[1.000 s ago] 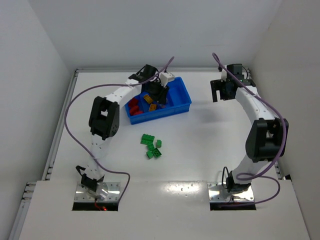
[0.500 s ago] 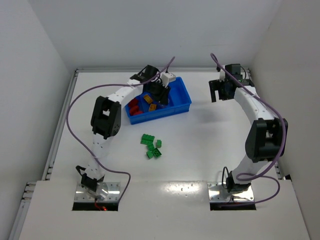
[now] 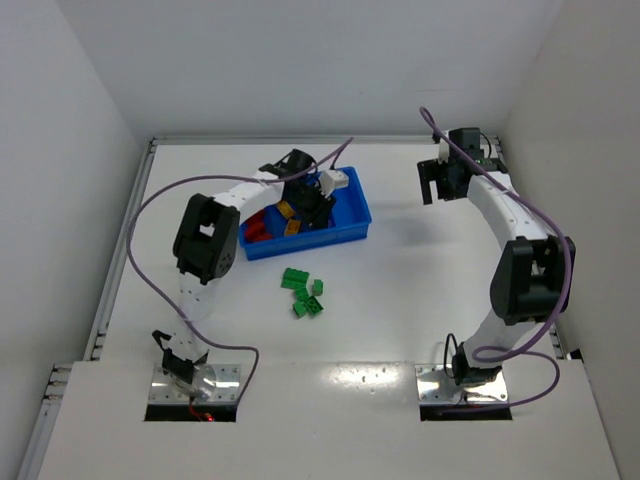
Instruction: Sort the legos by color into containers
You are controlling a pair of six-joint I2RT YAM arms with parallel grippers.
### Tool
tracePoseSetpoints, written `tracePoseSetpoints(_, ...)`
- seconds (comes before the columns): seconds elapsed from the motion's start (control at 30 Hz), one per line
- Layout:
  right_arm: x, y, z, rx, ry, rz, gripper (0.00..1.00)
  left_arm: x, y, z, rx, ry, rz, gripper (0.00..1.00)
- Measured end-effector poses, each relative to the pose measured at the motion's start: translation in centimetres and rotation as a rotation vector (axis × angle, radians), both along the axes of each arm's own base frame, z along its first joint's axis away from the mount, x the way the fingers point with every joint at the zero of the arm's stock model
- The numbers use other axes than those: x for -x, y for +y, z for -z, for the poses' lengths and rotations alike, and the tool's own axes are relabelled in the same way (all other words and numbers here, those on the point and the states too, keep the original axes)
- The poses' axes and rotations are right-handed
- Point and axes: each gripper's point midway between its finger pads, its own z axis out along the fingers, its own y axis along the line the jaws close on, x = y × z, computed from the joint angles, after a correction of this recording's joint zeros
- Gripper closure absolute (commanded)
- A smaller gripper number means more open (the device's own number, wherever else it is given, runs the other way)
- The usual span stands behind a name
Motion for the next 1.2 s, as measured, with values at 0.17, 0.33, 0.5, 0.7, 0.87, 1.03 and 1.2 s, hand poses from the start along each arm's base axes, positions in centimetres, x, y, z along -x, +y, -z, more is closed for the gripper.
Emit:
tracePoseSetpoints(0.17, 0.0, 0.0, 0.0, 0.002, 0.0, 0.0, 0.1, 2.2, 2.8, 0.1, -0.034, 0.035, -0.005, 0.9)
tracePoseSetpoints(0.33, 0.0, 0.5, 0.1, 0.001, 0.003, -0.011, 0.1, 1.6, 5.2, 0.1, -0.053, 0.042, -0.053, 0.81)
tracePoseSetpoints(0.5, 0.0, 1.1, 0.3, 0.001, 0.009, -0.026, 0.1, -1.0, 7.2, 0.0, -0.063, 0.027, -0.127, 0.45)
tracePoseSetpoints(0.7, 0.0, 1.8, 0.3, 0.005, 0.009, -0.046, 0.1, -2.1, 8.2, -0.3, -0.051, 0.003, -0.126, 0.09)
tracePoseSetpoints(0.87, 0.0, 2.2, 0.3, 0.006, 0.008, -0.054, 0.1, -1.5, 8.2, -0.8, -0.032, -0.002, -0.096, 0.03)
tracePoseSetpoints(1.03, 0.0, 2.9, 0.3, 0.011, 0.008, -0.077, 0.1, -0.6, 8.1, -4.7, 0.008, -0.044, -0.105, 0.03)
tracePoseSetpoints(1.2, 0.0, 3.7, 0.3, 0.014, 0.005, -0.101, 0.1, -0.5, 8.2, -14.6, 0.084, -0.244, -0.141, 0.16)
